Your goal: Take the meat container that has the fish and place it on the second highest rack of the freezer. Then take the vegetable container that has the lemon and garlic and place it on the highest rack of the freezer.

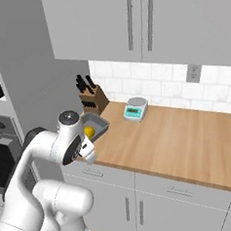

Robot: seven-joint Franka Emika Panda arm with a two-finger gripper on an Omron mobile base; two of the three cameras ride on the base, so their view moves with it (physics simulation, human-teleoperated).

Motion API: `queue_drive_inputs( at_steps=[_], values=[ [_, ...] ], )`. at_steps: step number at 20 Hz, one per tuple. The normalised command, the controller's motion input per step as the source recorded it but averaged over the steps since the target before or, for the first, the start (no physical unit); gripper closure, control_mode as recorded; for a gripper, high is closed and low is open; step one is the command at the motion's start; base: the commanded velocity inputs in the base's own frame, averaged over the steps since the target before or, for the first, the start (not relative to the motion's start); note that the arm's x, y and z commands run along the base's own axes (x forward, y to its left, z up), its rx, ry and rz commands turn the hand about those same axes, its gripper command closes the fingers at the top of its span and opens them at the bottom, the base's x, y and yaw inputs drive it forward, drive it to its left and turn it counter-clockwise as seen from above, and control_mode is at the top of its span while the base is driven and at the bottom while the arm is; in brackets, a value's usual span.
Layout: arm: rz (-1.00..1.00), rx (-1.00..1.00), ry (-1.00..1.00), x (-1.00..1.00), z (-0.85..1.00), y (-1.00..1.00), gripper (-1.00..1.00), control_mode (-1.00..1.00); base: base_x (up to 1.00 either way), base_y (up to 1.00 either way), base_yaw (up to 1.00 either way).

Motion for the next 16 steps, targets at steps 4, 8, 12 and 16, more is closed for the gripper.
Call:
queue_drive_inputs(
  at_steps=[4, 8, 12, 16],
  values=[
    [0.02, 0.0, -0.03, -0.3, 0.14, 0.0, 1.0, 1.0, -0.49, 0.0, 0.03],
    [0.0, 0.0, 0.0, 0.0, 0.0, 0.0, 1.0, 1.0, -1.0, 0.0, 0.07],
    [0.0, 0.0, 0.0, 0.0, 0.0, 0.0, 1.0, 1.0, -0.98, 0.28, 0.12],
    [0.0, 0.0, 0.0, 0.0, 0.0, 0.0, 1.0, 1.0, -0.61, 0.89, 0.09]
  ],
)
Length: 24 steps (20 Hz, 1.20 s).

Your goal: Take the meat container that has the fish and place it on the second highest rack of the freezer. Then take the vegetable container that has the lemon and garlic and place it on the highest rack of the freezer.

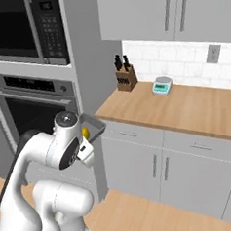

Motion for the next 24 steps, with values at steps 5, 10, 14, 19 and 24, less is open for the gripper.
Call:
queue_drive_inputs(
  at_steps=[5, 10, 14, 19, 24],
  values=[
    [0.0, 0.0, 0.0, 0.0, 0.0, 0.0, 1.0, 1.0, -0.22, 1.0, 0.03],
    [0.0, 0.0, 0.0, 0.0, 0.0, 0.0, 1.0, 1.0, 0.11, 1.0, -0.05],
    [0.0, 0.0, 0.0, 0.0, 0.0, 0.0, 1.0, 1.0, 0.29, 1.0, -0.21],
    [0.0, 0.0, 0.0, 0.0, 0.0, 0.0, 1.0, 1.0, 0.06, 1.0, -0.2],
    [0.0, 0.0, 0.0, 0.0, 0.0, 0.0, 1.0, 1.0, 0.05, 1.0, -0.16]
  ],
)
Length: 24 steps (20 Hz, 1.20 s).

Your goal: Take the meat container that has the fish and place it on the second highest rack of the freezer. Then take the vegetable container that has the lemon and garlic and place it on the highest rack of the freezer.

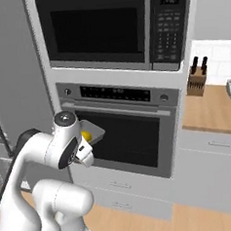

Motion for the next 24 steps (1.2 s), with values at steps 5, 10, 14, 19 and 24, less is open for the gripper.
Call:
queue_drive_inputs(
  at_steps=[5, 10, 14, 19, 24],
  values=[
    [0.0, 0.0, 0.0, 0.0, 0.0, 0.0, 1.0, 1.0, 0.04, 1.0, -0.03],
    [0.0, 0.0, 0.0, 0.0, 0.0, 0.0, 1.0, 1.0, 0.06, 1.0, 0.0],
    [0.0, 0.0, 0.0, 0.0, 0.0, 0.0, 1.0, 1.0, 0.16, 1.0, 0.0],
    [0.0, 0.0, 0.0, 0.0, 0.0, 0.0, 1.0, 1.0, 0.22, 1.0, 0.0],
    [0.0, 0.0, 0.0, 0.0, 0.0, 0.0, 1.0, 1.0, 0.24, 0.93, 0.0]
  ],
)
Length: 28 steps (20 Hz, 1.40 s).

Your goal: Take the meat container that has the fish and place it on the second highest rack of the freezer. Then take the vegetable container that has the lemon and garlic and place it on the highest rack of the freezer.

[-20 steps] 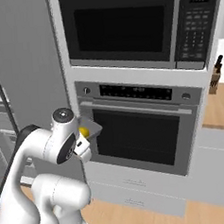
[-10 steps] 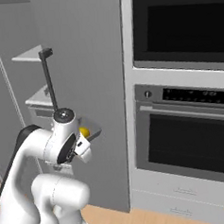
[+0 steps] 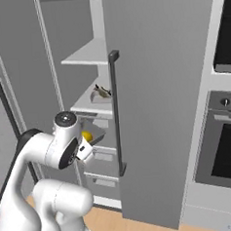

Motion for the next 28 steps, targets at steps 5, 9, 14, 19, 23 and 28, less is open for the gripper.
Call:
queue_drive_inputs(
  at_steps=[5, 9, 14, 19, 23, 28],
  values=[
    [0.0, 0.0, 0.0, 0.0, 0.0, 0.0, 1.0, 1.0, 0.26, 0.28, 0.0],
    [0.0, 0.0, 0.0, 0.0, 0.0, 0.0, 1.0, 1.0, 0.23, -0.18, 0.0],
    [0.0, 0.0, 0.0, 0.0, 0.0, 0.0, 1.0, 1.0, 0.39, -0.09, 0.0],
    [0.0, 0.0, 0.0, 0.0, 0.0, 0.0, 1.0, 1.0, 0.68, 0.0, 0.0],
    [0.0, 0.0, 0.0, 0.0, 0.0, 0.0, 1.0, 1.0, 0.42, 0.19, 0.0],
    [-0.08, -0.03, 0.0, 0.02, 0.0, 0.19, 1.0, -1.0, 0.04, 0.07, 0.0]
  ],
)
